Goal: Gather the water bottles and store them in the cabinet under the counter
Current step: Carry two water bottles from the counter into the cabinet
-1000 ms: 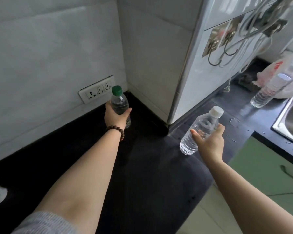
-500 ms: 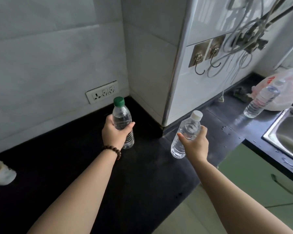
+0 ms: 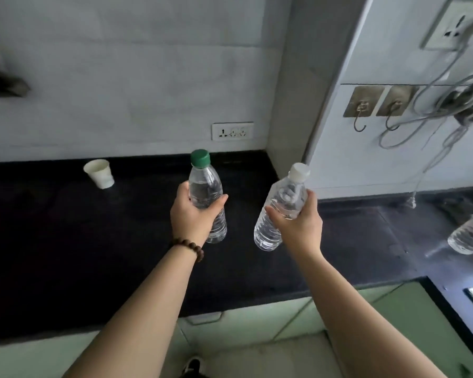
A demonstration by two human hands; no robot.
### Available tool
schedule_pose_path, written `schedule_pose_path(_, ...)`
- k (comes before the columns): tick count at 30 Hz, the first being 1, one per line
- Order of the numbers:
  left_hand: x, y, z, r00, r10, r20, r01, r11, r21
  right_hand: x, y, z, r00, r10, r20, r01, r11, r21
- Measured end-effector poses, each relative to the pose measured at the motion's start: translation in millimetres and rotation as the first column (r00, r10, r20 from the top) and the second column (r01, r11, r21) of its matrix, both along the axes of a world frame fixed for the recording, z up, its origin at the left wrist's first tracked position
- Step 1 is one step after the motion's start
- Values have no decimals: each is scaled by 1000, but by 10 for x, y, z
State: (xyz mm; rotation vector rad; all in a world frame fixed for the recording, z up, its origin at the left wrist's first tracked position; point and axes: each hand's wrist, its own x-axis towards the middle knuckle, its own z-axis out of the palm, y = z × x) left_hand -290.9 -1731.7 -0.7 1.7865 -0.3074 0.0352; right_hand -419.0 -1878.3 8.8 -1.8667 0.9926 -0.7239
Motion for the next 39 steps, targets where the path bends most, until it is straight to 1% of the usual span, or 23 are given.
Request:
schedule_pose_path(1, -95, 94, -9, 999, 39, 1, -39, 999, -8, -51, 65, -10, 999, 34, 8, -34, 999, 4)
schedule_pose_path(3, -395, 517, 8, 984, 177, 8, -176, 984, -19, -149, 350, -32, 985, 171, -2, -171, 985, 18)
schedule_pose_path(5, -506, 704, 18, 977, 214, -5, -214, 977, 7, -165, 474, -73, 980, 197, 13, -197, 980, 28)
schedule_pose_path(9, -874, 1429, 79, 915, 402, -28, -401, 916, 27, -123, 1079, -51, 918, 394, 53, -397, 916, 66)
schedule_pose_path(13, -1250, 2260, 62, 808, 585, -68, -584, 811, 35, -86, 1870, -40, 801, 593, 87, -599, 797, 83)
schedule_pose_path(15, -1459, 2675, 31, 739, 670, -69, -668, 743, 50, -93, 2268, -35, 733, 674, 90, -680, 727, 96)
schedule_pose_path(20, -2055, 3671, -71, 565, 818, -103, -818, 573, 60, -240, 3272, -99, 561, 824, 76, -826, 553, 106)
schedule_pose_path(24, -2596, 4504, -206, 418, 900, -124, -898, 430, 92, -511, 4167, -231, 415, 908, 57, -904, 405, 136)
schedule_pose_path(27, -3060, 5154, -364, 330, 935, -128, -930, 346, 127, -796, 4891, -414, 341, 939, 30, -931, 334, 149)
schedule_pose_path(30, -3543, 5805, -525, 286, 947, -144, -938, 307, 162, -1160, 5631, -597, 292, 956, 20, -942, 284, 177)
schedule_pose_path(35, -4224, 6822, -753, 243, 953, -179, -937, 279, 212, -1720, 6793, -784, 209, 978, -16, -954, 208, 217)
schedule_pose_path(39, -4526, 7504, -851, 205, 960, -192, -943, 246, 223, -1953, 7464, -847, 187, 982, -33, -954, 189, 231)
